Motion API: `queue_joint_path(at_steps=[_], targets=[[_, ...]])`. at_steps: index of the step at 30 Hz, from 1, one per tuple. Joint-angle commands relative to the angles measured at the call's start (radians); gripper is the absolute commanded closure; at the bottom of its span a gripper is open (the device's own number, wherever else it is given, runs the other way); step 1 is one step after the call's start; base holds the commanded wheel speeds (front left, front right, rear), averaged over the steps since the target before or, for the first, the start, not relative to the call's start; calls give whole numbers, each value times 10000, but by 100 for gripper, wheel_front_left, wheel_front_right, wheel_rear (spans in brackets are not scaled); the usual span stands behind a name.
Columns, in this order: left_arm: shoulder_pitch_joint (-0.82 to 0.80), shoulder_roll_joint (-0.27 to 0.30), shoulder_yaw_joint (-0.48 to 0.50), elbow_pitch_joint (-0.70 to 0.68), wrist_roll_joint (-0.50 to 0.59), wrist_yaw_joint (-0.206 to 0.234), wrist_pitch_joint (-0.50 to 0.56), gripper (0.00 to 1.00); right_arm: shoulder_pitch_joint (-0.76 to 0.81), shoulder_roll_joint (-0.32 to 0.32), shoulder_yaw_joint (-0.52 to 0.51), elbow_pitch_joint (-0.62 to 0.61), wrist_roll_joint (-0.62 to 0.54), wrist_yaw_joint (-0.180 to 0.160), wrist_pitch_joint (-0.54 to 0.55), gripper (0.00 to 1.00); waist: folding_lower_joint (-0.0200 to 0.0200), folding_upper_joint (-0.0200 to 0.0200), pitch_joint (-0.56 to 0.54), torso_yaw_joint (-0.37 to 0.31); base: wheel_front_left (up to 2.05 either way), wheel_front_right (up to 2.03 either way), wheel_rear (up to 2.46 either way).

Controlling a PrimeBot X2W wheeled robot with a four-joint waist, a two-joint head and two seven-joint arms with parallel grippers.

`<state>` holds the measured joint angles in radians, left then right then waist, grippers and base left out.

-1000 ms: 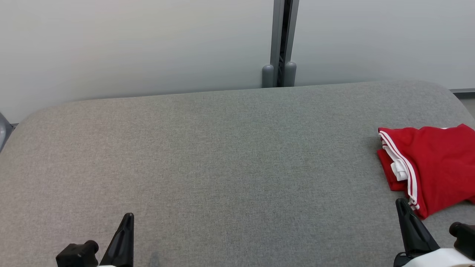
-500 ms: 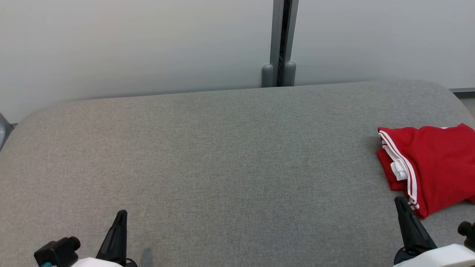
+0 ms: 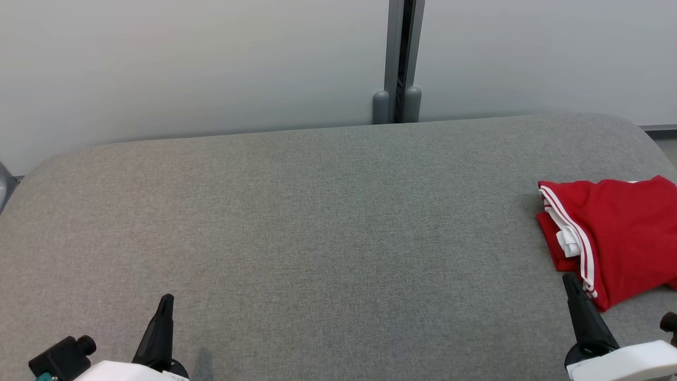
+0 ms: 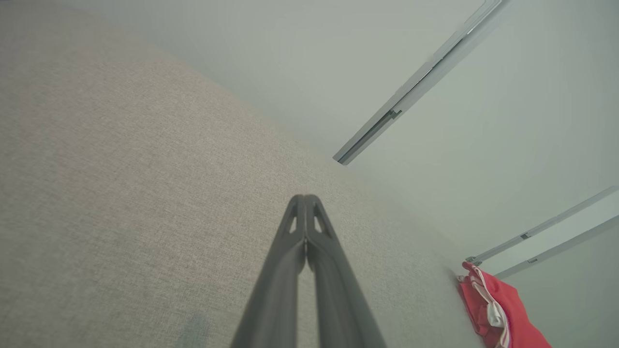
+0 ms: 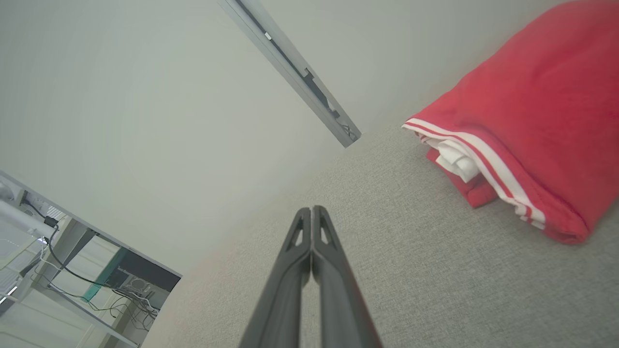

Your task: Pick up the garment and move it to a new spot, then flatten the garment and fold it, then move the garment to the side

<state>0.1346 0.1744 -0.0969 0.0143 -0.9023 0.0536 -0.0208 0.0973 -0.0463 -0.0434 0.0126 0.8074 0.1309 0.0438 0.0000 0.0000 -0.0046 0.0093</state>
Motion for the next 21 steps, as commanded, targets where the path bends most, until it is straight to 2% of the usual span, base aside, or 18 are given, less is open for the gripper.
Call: queue_joint_path(at_steps=[1,21], targets=[[-280,44,134,-76,-257,-105,21,100,-225,-120,4,-75,270,0,19,100,0,0,1,-1,0,0,0],[-542,-280,796,237,-2425,-646,409,100,-550,-149,24,395,2688,0,119,100,0,0,21,-22,0,0,0]])
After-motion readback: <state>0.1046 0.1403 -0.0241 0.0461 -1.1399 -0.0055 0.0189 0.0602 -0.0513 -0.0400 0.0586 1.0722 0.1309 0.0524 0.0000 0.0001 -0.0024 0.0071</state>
